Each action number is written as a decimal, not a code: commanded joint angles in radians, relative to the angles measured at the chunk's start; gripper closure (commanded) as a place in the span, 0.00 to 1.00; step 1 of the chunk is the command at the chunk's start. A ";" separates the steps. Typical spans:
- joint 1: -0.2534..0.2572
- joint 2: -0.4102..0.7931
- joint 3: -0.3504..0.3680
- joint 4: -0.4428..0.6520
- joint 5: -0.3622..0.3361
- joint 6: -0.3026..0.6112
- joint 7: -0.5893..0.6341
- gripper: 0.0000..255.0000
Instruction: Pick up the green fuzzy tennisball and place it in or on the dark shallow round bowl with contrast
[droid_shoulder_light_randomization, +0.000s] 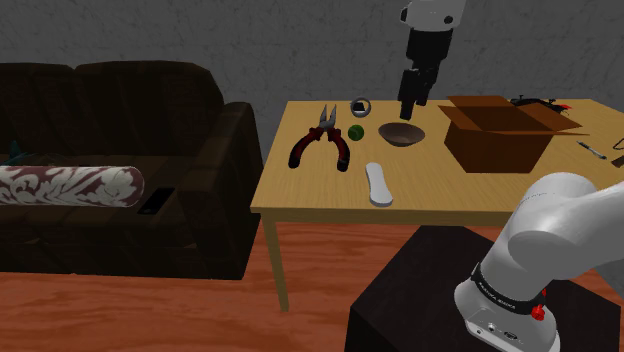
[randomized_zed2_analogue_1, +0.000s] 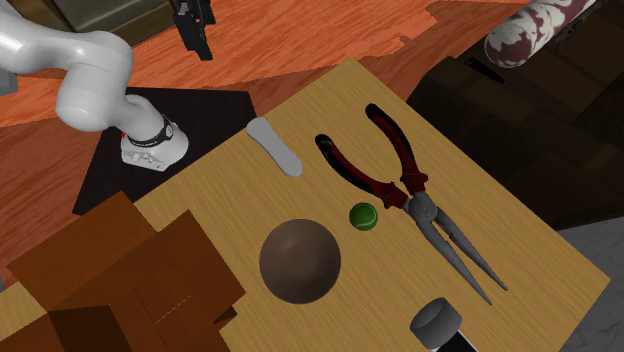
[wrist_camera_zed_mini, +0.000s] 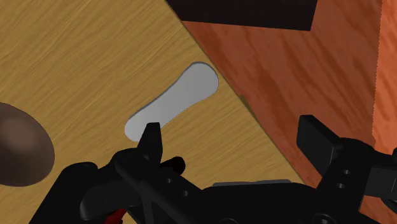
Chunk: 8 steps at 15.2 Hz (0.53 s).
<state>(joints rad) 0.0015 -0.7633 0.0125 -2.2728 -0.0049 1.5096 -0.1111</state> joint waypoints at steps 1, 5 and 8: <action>0.000 0.000 0.000 0.000 0.000 0.000 0.000 0.00; -0.016 0.075 -0.031 -0.036 -0.045 0.123 -0.043 0.00; -0.029 0.144 -0.054 -0.048 -0.076 0.214 -0.071 0.00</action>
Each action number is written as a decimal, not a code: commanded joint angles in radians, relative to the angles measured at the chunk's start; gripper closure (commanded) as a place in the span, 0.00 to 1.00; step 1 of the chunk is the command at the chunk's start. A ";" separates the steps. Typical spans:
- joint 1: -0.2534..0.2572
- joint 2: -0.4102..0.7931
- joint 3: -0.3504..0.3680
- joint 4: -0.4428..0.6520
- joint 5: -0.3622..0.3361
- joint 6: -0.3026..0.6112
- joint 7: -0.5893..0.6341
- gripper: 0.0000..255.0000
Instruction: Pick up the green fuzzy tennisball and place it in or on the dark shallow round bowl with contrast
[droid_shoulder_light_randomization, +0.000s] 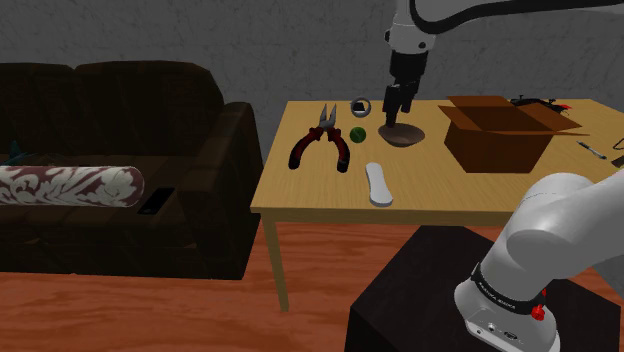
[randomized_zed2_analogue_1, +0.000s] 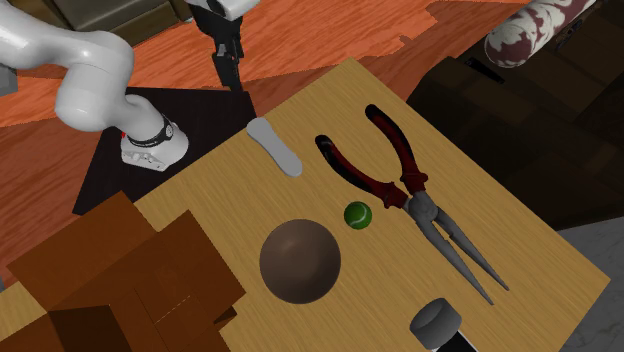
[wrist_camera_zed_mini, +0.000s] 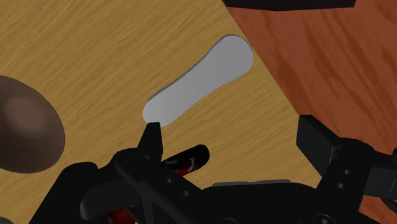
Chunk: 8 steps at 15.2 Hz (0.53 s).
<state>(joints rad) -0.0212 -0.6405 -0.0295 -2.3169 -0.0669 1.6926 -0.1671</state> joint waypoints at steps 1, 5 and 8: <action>-0.011 0.046 -0.020 -0.006 -0.023 0.061 -0.025 0.00; -0.028 0.154 -0.050 0.002 -0.059 0.178 -0.058 0.00; -0.040 0.244 -0.072 0.022 -0.081 0.261 -0.081 0.00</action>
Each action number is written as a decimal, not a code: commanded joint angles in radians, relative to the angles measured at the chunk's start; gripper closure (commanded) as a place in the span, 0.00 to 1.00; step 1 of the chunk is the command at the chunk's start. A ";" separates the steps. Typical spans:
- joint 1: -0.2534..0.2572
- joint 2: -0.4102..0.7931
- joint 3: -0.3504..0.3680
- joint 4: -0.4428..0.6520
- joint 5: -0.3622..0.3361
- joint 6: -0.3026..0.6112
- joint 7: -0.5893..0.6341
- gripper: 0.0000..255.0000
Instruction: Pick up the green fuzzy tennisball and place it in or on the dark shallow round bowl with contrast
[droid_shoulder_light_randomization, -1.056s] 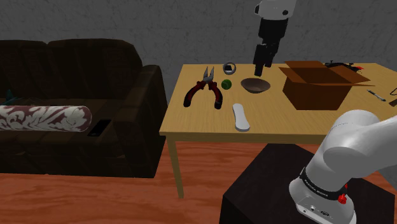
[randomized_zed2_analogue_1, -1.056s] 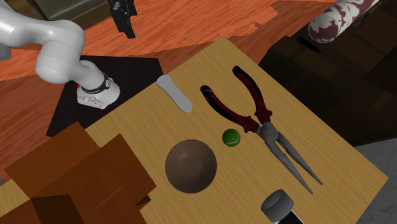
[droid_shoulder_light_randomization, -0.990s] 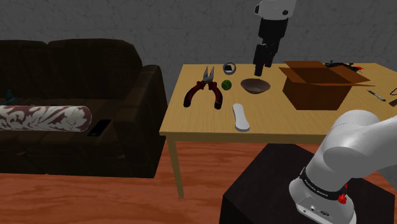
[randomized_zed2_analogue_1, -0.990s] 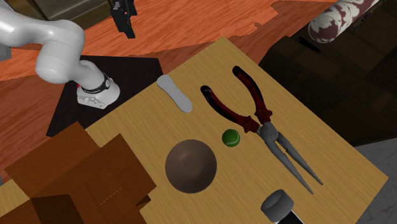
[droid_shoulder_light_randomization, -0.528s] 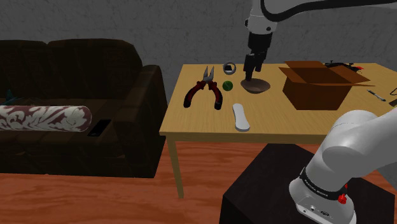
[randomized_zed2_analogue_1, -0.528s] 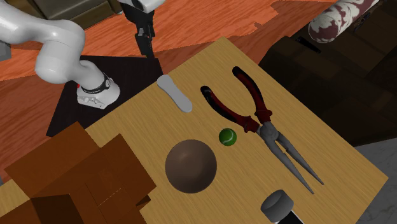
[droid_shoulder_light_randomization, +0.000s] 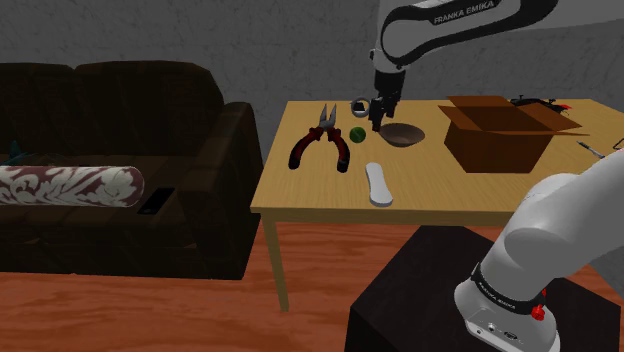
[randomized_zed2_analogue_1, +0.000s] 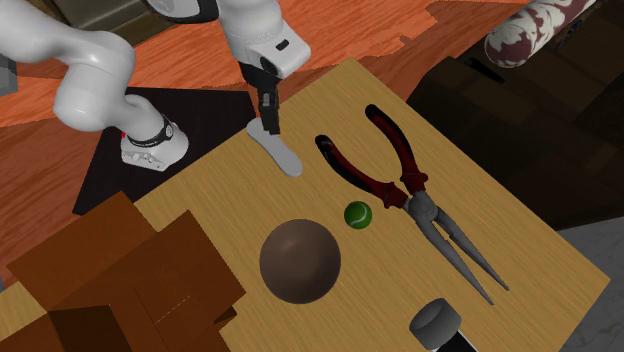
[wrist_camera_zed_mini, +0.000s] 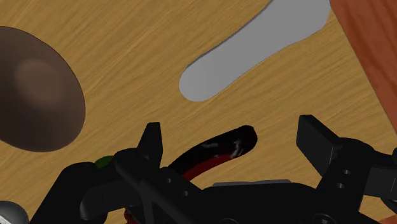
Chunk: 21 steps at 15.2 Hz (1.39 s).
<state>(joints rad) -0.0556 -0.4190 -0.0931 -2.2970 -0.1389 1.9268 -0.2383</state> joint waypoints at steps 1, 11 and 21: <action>-0.009 0.054 -0.016 0.012 -0.015 0.053 -0.018 0.00; -0.046 0.389 -0.077 0.180 -0.048 0.269 -0.094 0.00; -0.099 0.743 -0.105 0.476 -0.025 0.378 -0.175 0.00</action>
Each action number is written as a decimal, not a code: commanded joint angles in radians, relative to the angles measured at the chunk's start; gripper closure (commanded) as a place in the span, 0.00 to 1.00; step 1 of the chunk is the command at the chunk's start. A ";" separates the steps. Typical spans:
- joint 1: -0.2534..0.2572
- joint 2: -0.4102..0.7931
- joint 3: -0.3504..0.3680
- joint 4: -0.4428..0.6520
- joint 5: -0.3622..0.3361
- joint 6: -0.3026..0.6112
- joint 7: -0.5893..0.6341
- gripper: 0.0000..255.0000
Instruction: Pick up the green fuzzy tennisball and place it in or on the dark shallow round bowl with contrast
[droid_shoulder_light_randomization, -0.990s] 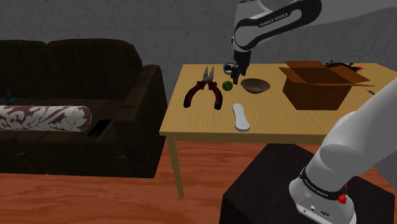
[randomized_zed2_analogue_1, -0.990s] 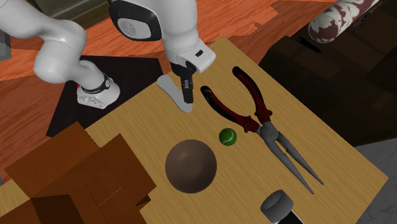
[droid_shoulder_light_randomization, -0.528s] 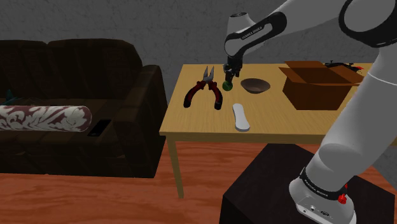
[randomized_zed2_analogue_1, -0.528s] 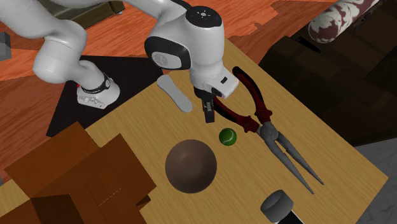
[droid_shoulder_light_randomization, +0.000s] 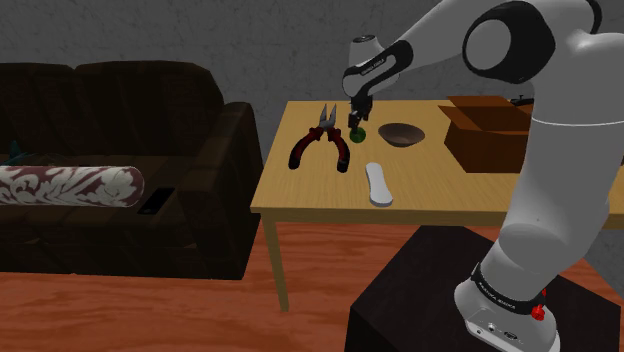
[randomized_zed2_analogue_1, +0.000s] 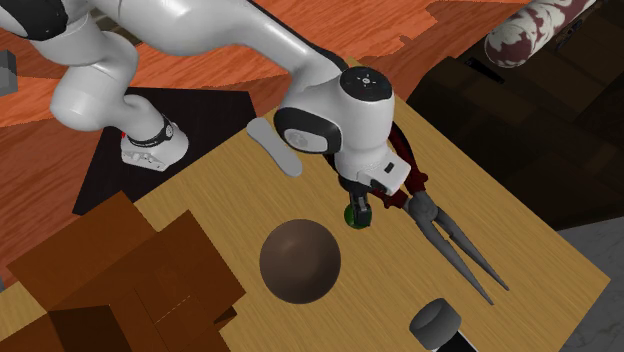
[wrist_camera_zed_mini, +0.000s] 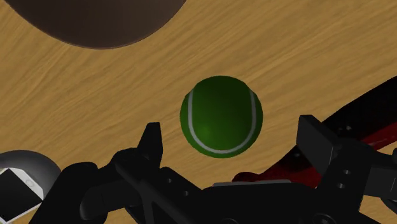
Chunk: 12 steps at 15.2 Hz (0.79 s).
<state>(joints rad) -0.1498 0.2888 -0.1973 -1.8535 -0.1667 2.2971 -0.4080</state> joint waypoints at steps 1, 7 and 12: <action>-0.006 0.043 -0.001 0.031 0.003 0.018 -0.005 0.00; -0.018 0.097 -0.001 0.026 0.010 0.078 -0.009 0.00; -0.019 0.102 -0.001 0.026 0.010 0.083 -0.010 0.00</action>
<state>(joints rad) -0.1687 0.3905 -0.1982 -1.8278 -0.1566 2.3797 -0.4176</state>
